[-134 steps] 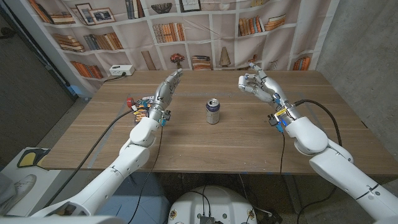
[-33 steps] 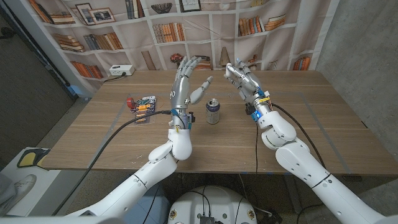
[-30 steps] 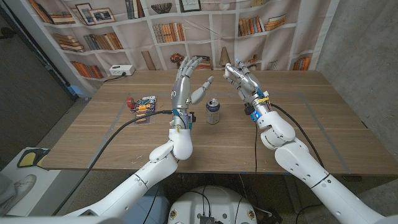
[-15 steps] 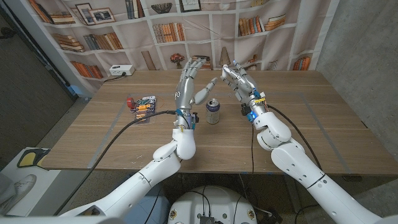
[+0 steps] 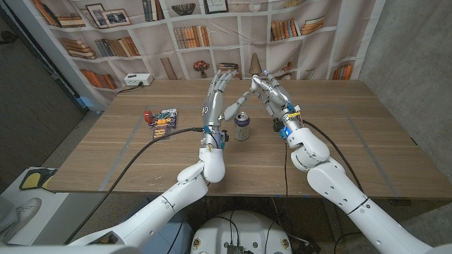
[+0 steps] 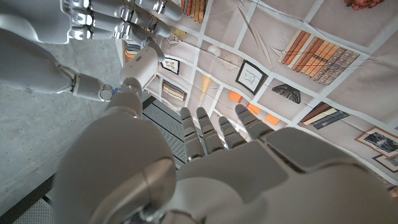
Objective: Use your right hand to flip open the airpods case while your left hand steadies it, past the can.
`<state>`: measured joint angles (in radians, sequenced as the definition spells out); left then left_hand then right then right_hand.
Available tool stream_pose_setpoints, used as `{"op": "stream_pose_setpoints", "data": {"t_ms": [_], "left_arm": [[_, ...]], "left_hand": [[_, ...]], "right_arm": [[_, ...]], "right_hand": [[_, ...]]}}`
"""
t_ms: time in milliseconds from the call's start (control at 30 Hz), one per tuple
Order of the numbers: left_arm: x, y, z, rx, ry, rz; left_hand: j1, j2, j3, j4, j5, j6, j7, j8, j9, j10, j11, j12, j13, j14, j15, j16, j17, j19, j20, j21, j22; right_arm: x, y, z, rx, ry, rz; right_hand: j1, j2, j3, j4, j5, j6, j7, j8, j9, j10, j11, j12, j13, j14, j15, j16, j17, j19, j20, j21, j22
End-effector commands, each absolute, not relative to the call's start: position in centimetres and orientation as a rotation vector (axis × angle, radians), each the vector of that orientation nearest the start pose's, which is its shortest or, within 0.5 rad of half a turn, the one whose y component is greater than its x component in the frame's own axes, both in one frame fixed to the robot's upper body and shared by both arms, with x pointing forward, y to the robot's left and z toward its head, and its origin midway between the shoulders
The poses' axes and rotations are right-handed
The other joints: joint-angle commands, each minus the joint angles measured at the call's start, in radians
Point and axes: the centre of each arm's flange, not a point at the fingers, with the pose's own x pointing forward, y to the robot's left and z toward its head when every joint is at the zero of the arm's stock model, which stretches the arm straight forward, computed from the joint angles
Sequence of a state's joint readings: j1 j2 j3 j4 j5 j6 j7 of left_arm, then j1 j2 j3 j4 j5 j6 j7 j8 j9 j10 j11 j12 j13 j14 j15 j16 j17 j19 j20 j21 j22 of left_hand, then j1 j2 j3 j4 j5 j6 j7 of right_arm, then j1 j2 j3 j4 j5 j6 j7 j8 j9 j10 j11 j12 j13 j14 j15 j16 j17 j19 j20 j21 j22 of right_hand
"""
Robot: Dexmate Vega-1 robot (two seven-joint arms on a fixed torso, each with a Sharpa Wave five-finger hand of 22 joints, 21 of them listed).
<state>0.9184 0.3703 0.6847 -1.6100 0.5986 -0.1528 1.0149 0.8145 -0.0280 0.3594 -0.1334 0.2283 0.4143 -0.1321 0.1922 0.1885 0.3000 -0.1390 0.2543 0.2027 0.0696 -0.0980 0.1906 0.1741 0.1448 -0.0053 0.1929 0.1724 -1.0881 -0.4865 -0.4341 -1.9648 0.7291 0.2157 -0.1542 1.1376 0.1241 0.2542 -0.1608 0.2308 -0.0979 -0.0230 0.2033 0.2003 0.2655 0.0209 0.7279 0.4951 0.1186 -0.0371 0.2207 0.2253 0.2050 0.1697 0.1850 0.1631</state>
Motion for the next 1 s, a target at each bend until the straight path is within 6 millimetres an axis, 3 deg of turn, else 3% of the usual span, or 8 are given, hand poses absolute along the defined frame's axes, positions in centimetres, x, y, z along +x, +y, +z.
{"op": "stream_pose_setpoints", "data": {"t_ms": [33,467,700,1000], "left_arm": [[52.7,8.6,-3.3,0.557,-1.246,0.375],[52.9,7.2,-3.5,0.579,-1.26,0.351],[53.0,7.3,-3.7,0.577,-1.249,0.357],[52.9,7.5,-3.8,0.57,-1.248,0.363]], "left_hand": [[-0.004,0.001,-0.004,0.003,-0.001,0.006,0.002,0.003,0.001,0.004,-0.002,-0.002,0.001,0.001,-0.003,0.0,0.002,0.003,0.008,0.001,0.002],[0.003,0.011,-0.007,0.004,0.0,0.02,-0.001,0.007,0.001,0.013,0.001,-0.002,0.002,0.005,-0.007,0.0,0.002,0.006,0.004,0.002,0.002],[0.002,0.008,-0.014,0.004,-0.001,0.022,0.003,0.007,0.001,0.015,0.001,-0.003,0.002,0.009,-0.004,0.001,0.002,0.006,0.009,0.001,0.002],[0.015,0.031,-0.01,0.005,0.001,0.039,0.007,0.012,0.001,0.031,0.002,0.001,0.003,0.02,-0.005,0.003,0.002,0.009,0.011,0.002,0.002]], "right_arm": [[50.8,-14.0,0.1,0.3,-0.706,0.483],[50.3,-13.7,-0.2,0.296,-0.701,0.485],[50.2,-13.7,-0.4,0.291,-0.701,0.488],[50.1,-13.6,-0.5,0.283,-0.696,0.494]], "right_hand": [[0.009,0.0,0.008,0.006,0.005,0.008,0.001,0.0,-0.001,0.153,-0.151,0.036,0.064,0.009,-0.056,0.004,0.003,0.002,0.002,0.001,0.002],[0.011,-0.001,0.008,0.006,0.005,0.016,0.001,0.001,-0.001,0.158,-0.154,0.041,0.063,0.018,-0.063,0.006,0.004,0.006,-0.001,0.001,0.002],[0.012,-0.001,0.008,0.006,0.005,0.019,0.002,0.0,-0.001,0.158,-0.156,0.043,0.063,0.02,-0.062,0.006,0.004,0.007,-0.003,0.001,0.002],[0.012,-0.002,0.008,0.006,0.004,0.021,0.002,-0.001,-0.002,0.159,-0.153,0.046,0.062,0.02,-0.063,0.005,0.004,0.008,-0.003,0.0,0.002]]}}
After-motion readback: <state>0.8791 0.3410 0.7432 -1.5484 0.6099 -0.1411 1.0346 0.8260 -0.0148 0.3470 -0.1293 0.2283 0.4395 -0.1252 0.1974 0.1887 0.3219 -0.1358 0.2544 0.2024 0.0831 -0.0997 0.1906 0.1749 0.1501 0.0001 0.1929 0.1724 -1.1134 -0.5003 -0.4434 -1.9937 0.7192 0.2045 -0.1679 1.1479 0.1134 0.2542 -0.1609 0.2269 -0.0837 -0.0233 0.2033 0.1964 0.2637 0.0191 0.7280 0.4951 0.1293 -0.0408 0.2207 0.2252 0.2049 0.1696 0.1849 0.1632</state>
